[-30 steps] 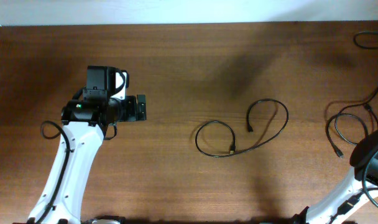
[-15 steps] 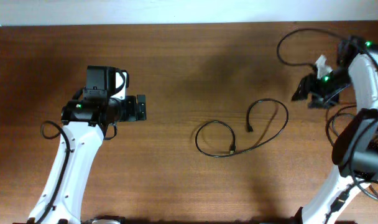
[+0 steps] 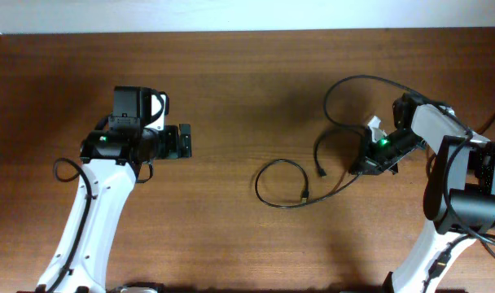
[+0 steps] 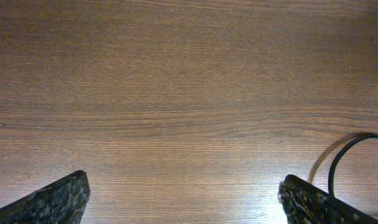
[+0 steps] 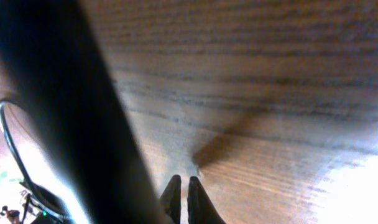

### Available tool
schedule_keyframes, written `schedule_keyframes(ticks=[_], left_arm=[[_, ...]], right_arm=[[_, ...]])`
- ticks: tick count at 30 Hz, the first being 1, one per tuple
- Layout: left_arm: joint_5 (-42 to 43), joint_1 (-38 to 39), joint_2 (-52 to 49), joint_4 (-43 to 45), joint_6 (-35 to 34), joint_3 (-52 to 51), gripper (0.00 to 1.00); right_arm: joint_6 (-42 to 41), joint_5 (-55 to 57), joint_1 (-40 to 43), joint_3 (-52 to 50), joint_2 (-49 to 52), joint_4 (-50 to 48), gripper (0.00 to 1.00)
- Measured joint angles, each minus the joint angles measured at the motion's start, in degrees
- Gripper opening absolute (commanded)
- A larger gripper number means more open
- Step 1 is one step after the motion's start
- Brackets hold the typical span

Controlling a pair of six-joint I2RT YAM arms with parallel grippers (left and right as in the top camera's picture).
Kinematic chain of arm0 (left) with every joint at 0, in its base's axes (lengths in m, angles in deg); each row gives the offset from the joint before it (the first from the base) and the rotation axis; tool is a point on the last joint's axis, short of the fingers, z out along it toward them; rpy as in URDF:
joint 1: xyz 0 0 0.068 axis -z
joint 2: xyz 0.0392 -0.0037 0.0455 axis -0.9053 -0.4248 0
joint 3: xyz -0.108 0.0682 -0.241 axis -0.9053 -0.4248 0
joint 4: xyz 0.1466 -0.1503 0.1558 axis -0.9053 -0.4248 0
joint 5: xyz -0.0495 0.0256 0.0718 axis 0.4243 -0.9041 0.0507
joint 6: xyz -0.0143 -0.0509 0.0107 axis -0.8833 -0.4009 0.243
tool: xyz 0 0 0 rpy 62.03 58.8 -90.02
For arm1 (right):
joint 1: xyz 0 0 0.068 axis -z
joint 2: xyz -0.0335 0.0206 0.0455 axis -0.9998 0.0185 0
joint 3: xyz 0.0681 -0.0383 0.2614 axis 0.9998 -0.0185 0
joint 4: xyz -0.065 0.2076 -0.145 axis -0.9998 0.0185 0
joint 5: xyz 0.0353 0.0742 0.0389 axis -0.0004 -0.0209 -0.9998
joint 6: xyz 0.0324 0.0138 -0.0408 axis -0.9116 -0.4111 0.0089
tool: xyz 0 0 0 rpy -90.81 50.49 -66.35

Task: Untangle cables

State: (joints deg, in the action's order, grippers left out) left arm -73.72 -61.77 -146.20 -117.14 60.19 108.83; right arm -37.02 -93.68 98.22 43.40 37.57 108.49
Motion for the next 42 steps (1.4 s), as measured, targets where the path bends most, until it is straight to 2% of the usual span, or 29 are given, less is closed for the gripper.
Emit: schedule_keyframes(ticks=[4,7,10,13,16,17,22,26,27,28,29,37,39,42], left_arm=[[0.0,0.0,0.0,0.0,0.0,0.0,0.99],[0.0,0.0,0.0,-0.1,0.0,0.0,0.99],[0.0,0.0,0.0,0.0,0.0,0.0,0.99],[0.0,0.0,0.0,0.0,0.0,0.0,0.99],[0.0,0.0,0.0,0.0,0.0,0.0,0.99],[0.0,0.0,0.0,0.0,0.0,0.0,0.99],[0.0,0.0,0.0,0.0,0.0,0.0,0.99],[0.0,0.0,0.0,0.0,0.0,0.0,0.99],[0.0,0.0,0.0,0.0,0.0,0.0,0.99],[0.0,0.0,0.0,0.0,0.0,0.0,0.99],[0.0,0.0,0.0,0.0,0.0,0.0,0.99],[0.0,0.0,0.0,0.0,0.0,0.0,0.99],[0.0,0.0,0.0,0.0,0.0,0.0,0.99],[0.0,0.0,0.0,0.0,0.0,0.0,0.99]], right_arm=[[-0.8,0.2,0.0,4.2,0.0,0.7,0.04],[-1.9,2.2,0.0,17.5,0.1,3.4,0.04],[-6.2,12.5,0.0,38.0,0.1,1.9,0.04],[-7.3,29.4,0.0,50.2,-0.1,-4.0,0.04],[-7.5,44.0,2.0,51.7,-0.2,-10.3,0.04],[-7.6,45.7,3.2,51.7,-0.2,-10.4,0.04],[-10.5,44.0,13.7,51.3,1.1,-9.0,0.04],[-10.7,39.9,14.6,50.9,8.9,-8.2,0.04],[-10.7,38.5,14.6,50.9,11.2,-8.2,0.16],[-10.6,37.5,14.6,50.8,12.7,-8.1,0.72],[-10.7,36.8,14.6,50.8,13.7,-8.0,0.98],[-10.8,37.2,15.3,50.8,15.6,-3.4,1.00],[-10.8,35.3,17.8,50.8,15.6,-2.5,0.99],[-8.7,13.4,24.2,50.8,15.7,-4.5,0.99]])
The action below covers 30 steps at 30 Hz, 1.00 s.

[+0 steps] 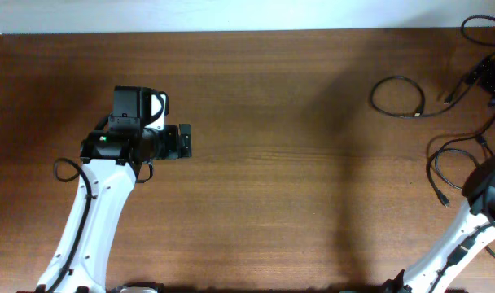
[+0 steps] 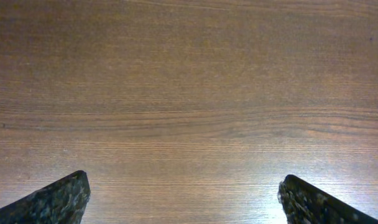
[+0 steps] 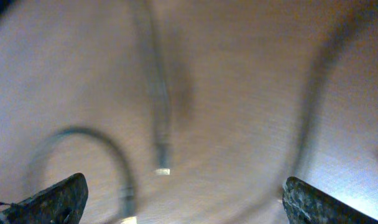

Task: Untangle cables
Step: 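Place the cable at the upper right corner and hold the right gripper there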

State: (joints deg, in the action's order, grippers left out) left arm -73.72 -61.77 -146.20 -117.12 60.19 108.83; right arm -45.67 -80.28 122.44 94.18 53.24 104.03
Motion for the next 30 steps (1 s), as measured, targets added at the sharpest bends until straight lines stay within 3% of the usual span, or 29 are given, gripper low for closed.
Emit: schedule_keyframes(ticks=[2,5,11,20,23,26,30], left_arm=[[0.0,0.0,0.0,0.0,0.0,0.0,0.99],[0.0,0.0,0.0,0.0,0.0,0.0,0.99],[0.0,0.0,0.0,0.0,0.0,0.0,0.99],[0.0,0.0,0.0,0.0,0.0,0.0,0.99],[0.0,0.0,0.0,0.0,0.0,0.0,0.99],[0.0,0.0,0.0,0.0,0.0,0.0,0.99],[0.0,0.0,0.0,0.0,0.0,0.0,0.99]], right_arm=[[4.2,-14.4,3.1,0.0,0.0,0.4,0.99],[6.0,-21.1,3.9,0.0,0.0,0.6,0.99],[5.9,-3.5,3.8,0.0,0.0,4.1,0.99],[9.2,-2.2,3.3,0.0,0.0,11.1,0.97],[9.4,-0.8,0.2,-0.5,-5.0,11.1,0.97],[9.4,1.4,-8.5,-0.5,-19.3,13.3,0.97],[9.4,7.4,-26.1,-0.3,-25.9,20.5,0.98]])
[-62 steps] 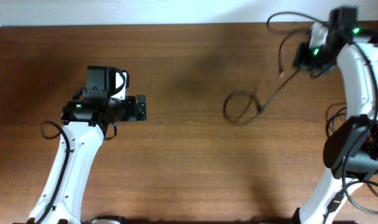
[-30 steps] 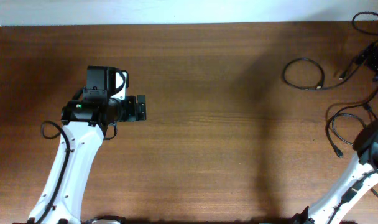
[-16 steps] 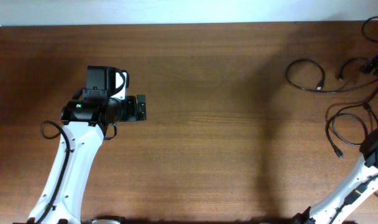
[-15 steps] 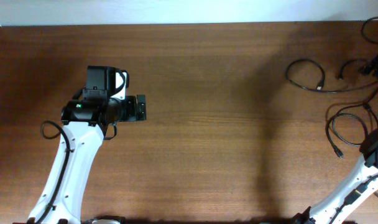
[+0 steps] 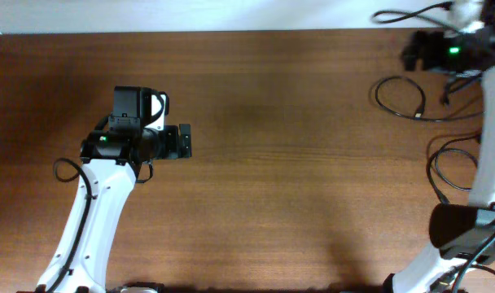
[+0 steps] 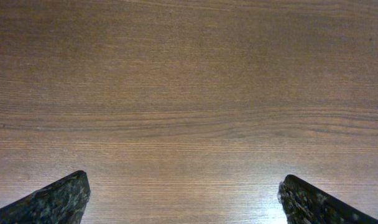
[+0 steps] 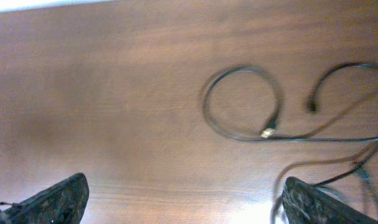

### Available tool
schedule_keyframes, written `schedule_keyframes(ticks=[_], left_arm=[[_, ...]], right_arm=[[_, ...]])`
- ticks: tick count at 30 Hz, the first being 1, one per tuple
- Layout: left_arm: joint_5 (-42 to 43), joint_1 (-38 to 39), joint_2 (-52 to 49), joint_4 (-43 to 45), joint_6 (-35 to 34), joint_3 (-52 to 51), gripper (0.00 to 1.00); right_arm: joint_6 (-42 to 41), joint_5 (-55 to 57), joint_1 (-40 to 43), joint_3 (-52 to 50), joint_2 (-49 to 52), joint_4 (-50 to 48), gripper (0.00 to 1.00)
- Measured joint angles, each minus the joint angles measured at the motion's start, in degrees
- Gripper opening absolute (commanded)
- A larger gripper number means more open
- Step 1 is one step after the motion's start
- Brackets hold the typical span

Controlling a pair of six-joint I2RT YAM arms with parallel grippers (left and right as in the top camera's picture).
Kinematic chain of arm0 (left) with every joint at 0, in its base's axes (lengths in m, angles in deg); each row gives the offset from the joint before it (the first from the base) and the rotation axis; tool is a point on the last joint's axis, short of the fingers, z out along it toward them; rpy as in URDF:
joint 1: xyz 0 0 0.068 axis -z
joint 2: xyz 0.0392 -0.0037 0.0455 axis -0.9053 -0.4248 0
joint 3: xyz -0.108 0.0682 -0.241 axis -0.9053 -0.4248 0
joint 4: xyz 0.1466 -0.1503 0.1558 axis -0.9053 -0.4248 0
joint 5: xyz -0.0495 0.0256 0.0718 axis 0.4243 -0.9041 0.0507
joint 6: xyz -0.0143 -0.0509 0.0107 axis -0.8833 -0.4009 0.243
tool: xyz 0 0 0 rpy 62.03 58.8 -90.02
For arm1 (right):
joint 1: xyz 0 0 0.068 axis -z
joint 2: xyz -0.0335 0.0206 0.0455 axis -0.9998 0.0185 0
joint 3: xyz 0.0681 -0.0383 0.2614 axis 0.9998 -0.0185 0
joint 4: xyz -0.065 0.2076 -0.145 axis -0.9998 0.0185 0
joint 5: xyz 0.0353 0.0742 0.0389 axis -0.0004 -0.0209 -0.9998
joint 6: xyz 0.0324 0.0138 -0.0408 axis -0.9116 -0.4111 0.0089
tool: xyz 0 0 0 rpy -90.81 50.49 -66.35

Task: Untangle cables
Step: 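Place the cable at the upper right corner and hold the right gripper there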

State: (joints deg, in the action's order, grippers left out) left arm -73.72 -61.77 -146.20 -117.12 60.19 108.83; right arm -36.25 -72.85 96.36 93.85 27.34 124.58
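Two thin black cables lie at the table's right side. One forms a loop (image 5: 398,96) (image 7: 242,102) with a metal plug (image 7: 268,132). The other (image 5: 443,167) curls along the right edge, its dark end (image 7: 313,106) beside the loop. My right gripper (image 5: 412,50) (image 7: 184,194) stands open near the back edge, left of the loop, holding nothing. My left gripper (image 5: 185,141) (image 6: 183,194) is open over bare wood at the left, far from the cables.
The wooden table (image 5: 296,212) ends at a pale wall along the back edge (image 5: 231,31). The right arm's own black wiring (image 5: 394,15) hangs past that back edge, above the cables.
My right gripper has moved from the far right corner over the cables to a spot further left at the back edge. It is still open. The cables and the left arm have not moved.
First the cables lay near the table's middle right, with my right gripper shut low among them. Then the cables lay at the far right edge and the gripper was open above them. Now it stands left of them, while the left arm has stayed still throughout.
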Motion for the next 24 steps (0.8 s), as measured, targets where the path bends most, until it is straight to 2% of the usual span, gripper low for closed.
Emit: schedule_keyframes(ticks=[1,6,24], left_arm=[[0.0,0.0,0.0,0.0,0.0,0.0,0.99],[0.0,0.0,0.0,0.0,0.0,0.0,0.99],[0.0,0.0,0.0,0.0,0.0,0.0,0.99]], right_arm=[[0.0,0.7,-5.7,0.0,0.1,2.2,0.98],[0.0,0.9,-12.6,0.0,0.2,3.1,0.99],[0.0,0.9,-13.0,0.0,0.2,3.3,0.99]])
